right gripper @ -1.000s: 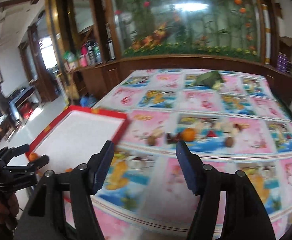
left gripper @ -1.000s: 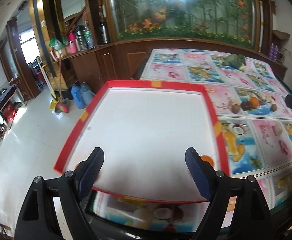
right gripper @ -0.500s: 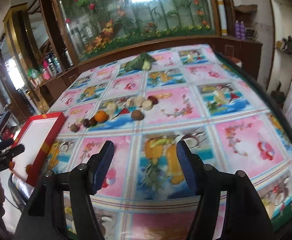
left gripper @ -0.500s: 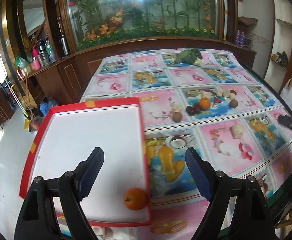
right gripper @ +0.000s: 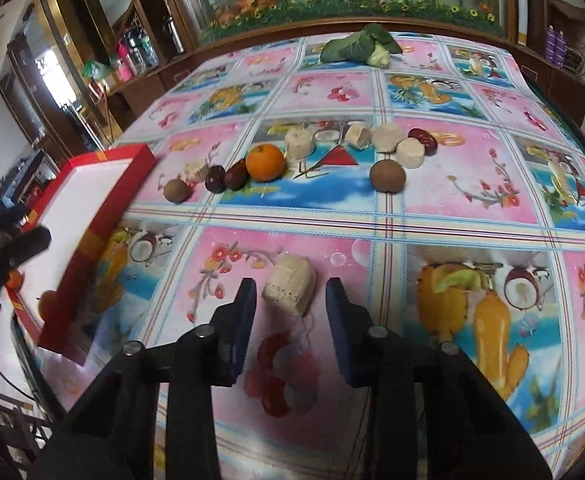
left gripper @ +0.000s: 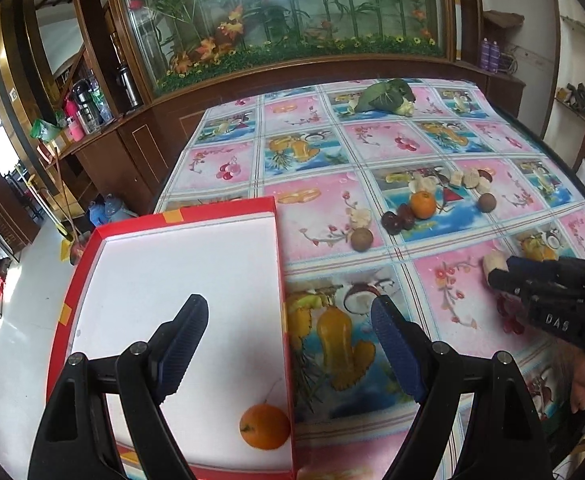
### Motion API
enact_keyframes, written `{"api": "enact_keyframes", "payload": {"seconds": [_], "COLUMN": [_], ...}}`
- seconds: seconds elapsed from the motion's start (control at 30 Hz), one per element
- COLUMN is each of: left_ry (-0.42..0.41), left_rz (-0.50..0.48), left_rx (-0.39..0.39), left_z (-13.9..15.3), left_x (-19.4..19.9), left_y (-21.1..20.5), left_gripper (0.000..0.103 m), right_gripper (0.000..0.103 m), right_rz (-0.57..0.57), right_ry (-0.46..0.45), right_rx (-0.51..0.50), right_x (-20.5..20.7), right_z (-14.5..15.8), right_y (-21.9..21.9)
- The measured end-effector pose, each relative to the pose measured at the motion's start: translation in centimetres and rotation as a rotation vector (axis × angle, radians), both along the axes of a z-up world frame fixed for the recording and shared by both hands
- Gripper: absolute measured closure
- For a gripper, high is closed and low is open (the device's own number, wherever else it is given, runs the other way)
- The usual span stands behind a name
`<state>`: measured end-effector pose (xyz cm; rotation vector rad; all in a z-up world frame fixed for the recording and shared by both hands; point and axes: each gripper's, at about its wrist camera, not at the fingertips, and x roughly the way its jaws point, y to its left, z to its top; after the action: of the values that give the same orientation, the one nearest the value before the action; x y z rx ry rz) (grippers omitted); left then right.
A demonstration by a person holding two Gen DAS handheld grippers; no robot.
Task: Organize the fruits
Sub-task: 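Return to the table and grasp a beige cake block with the right tool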
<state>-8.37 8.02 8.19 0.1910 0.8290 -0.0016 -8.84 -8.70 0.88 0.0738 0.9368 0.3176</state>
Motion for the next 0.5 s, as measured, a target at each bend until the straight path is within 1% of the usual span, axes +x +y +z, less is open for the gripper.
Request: {"api": "enact_keyframes", "payload": {"seconds": [0.03,0.17,0.23,0.3,0.37,0.43,0.5], "left_ry": [0.004,0.025,0.040,0.051,0.067,0.091,0.106], "left_rz": [-0.003,-0.017,-0.024,-0.035,-0.042,-0.051,-0.044], "left_rx": [0.000,-0.009,-0.026,-0.032,-0.031,-0.032,-0.027], "left_z": [-0.1,-0.7,-1.1,-1.7,-2.4,-3.4,-4.1], "left_x": [0.4,2.0,2.8,3.7,4.6,5.8,6.8], "left_y": [-0.1,-0.9,-1.4,-2.2,-3.0,-3.7,-4.1], "left_gripper": [0.019,0.019,0.019,0.019,0.019,0.020,0.020], "right_gripper": [0.072,0.073,0.073,0.073,0.073,0.073,0.073], "right_rz": [0.004,0.013,0.005,-0.018,-0.059,-0.088,-0.126], "right_ry": [0.003,-0.019,-0.026,-0.043,-0.084,-0.113,-0.097], "right_rx": [-0.015,-0.030,-0.019,0.012,0.056,0.117,0.171], "right_x": [0.2,0.3,0.8,1.8,2.9,3.6,3.9], "right_z": [-0.2,-0.1,0.2,0.9,1.9,2.3,2.1], "right_y": [0.3,0.3,-0.1,-1.0,-2.1,-3.2,-4.5]}}
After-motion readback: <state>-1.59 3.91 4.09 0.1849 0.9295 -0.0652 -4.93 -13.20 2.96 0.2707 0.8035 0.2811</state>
